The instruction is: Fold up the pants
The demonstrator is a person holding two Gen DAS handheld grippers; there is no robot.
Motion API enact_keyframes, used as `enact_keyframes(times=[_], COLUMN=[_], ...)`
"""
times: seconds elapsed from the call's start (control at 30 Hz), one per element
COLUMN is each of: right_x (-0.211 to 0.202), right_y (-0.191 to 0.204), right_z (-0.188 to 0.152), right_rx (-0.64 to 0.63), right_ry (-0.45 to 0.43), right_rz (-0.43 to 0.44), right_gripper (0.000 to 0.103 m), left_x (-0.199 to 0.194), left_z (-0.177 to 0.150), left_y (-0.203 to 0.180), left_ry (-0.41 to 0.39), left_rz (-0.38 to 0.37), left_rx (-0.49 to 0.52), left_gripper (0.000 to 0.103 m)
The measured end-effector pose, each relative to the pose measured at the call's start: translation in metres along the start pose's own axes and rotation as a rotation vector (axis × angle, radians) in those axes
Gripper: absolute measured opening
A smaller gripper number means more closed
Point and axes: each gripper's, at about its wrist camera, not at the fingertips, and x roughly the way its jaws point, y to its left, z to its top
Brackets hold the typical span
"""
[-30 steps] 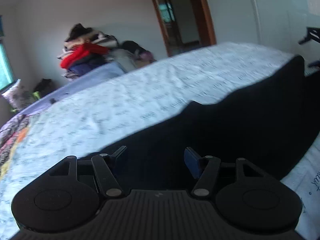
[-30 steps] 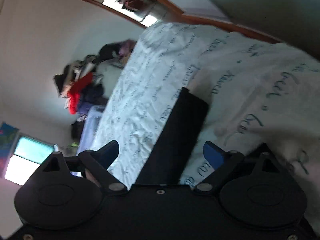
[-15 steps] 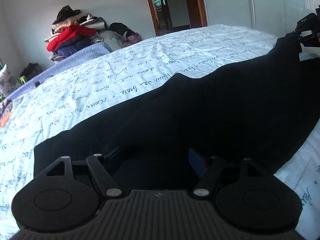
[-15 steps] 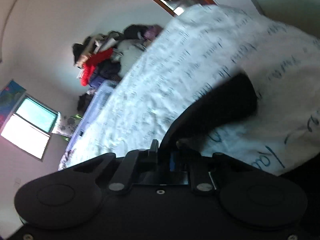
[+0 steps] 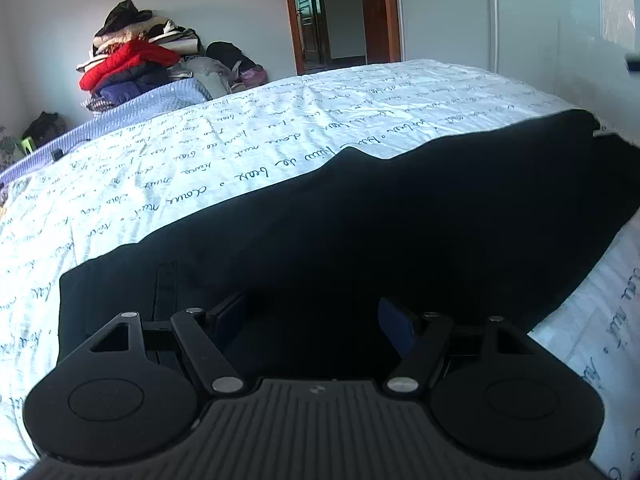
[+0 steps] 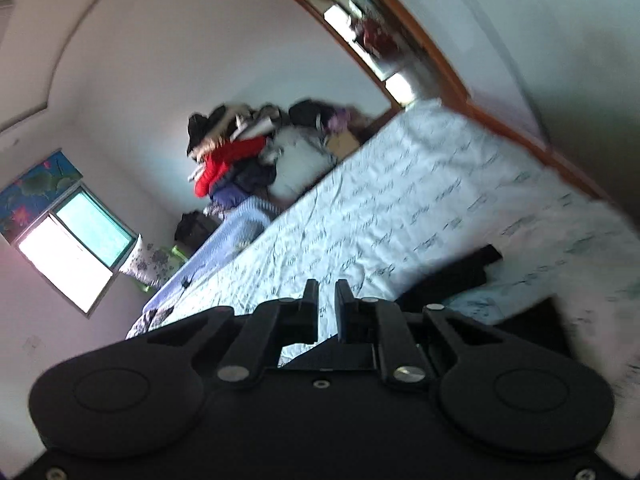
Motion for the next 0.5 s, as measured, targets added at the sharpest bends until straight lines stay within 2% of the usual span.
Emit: enact_keyframes(times=[0.03,0.07,0.1,0.13,0.17,0.23,0.3,0.37,0.43,0.5], right_x=[-0.002,0.000,0.004,0.009,0.017,0.034,0.054,0.075,0.096,0.115], right_y=[-0.009,-0.022,-0.032,-0.042,-0.055,-0.070,-0.078,-0.079,-0.072,-0.060], right_z=[-0.005,-0.012,-0.019,-0.027,-0.034,-0.045,-0.053,-0.060,-0.069,-0.080], right_rx=[0.026,0.057,0.092,0.129,0.187,0.299,0.375,0.422,0.434,0.414], right_ry=[0.014,0.032,0.042,0.049,0.054,0.088,0.109,0.157,0.221,0.289], right_rz=[-0.011,-0.026,-0.044,-0.050,-0.039,0.018,0.075,0.111,0.144,0.177], right_gripper=[0.012,0.021,0.042,0.051,0.055,0.055,0.058,0.062,0.065,0.065], left_x=[0.000,-0.001,-0.002,-0.005,-0.009,-0.018,-0.030,-0.039,-0.032,-0.016], left_z=[0.002,0.004,0.008,0.013,0.019,0.031,0.043,0.053,0.059,0.062], left_y=[0.001,0.002,0.002,0.001,-0.002,-0.018,-0.049,-0.085,-0.111,-0.133], left_ry=[-0.002,-0.007,-0.012,-0.020,-0.032,-0.055,-0.085,-0.142,-0.149,-0.113], left_rz=[-0.010,-0.014,-0.018,-0.027,-0.045,-0.077,-0.122,-0.183,-0.262,-0.328], left_rx=[-0.026,-0.059,-0.091,-0.130,-0.167,-0.203,-0.178,-0.168,-0.244,-0.320], left_gripper=[0.076,0.076,0.076,0.076,0.076,0.076,0.076,0.085,0.087,0.087])
